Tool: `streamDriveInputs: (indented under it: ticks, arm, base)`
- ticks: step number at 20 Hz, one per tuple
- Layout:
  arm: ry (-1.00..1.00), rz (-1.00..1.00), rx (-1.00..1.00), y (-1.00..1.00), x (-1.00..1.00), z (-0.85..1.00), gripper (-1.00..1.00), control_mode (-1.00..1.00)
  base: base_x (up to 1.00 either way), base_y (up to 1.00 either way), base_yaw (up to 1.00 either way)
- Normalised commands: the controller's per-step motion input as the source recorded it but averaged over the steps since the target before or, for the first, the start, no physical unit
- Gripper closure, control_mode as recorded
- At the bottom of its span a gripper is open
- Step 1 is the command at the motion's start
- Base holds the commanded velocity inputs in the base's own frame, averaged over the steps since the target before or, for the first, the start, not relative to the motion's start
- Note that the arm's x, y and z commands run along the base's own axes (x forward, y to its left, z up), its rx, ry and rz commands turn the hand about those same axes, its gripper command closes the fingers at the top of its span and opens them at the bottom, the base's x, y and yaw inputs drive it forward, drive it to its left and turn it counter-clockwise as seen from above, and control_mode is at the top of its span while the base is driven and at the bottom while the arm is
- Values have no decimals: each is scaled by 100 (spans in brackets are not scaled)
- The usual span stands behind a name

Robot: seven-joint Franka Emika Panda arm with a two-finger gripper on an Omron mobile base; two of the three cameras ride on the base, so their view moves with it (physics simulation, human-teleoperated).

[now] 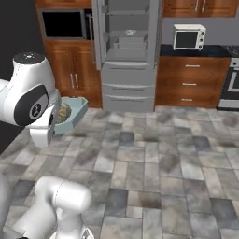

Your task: Place two dumplings into each of the tupperware containers and then place the containers in the fridge.

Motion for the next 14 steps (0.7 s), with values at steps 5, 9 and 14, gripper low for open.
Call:
streamDriveInputs:
  ticks: [5, 9, 14]
  arm:
    - [0, 0, 0, 0, 0, 0, 100, 100]
    - [0, 0, 0, 0, 0, 0, 100, 100]
    - [0, 0, 0, 0, 0, 0, 100, 100]
  base:
    - [100, 0, 0]
    - [100, -6, 0]
    - [100, -8, 0]
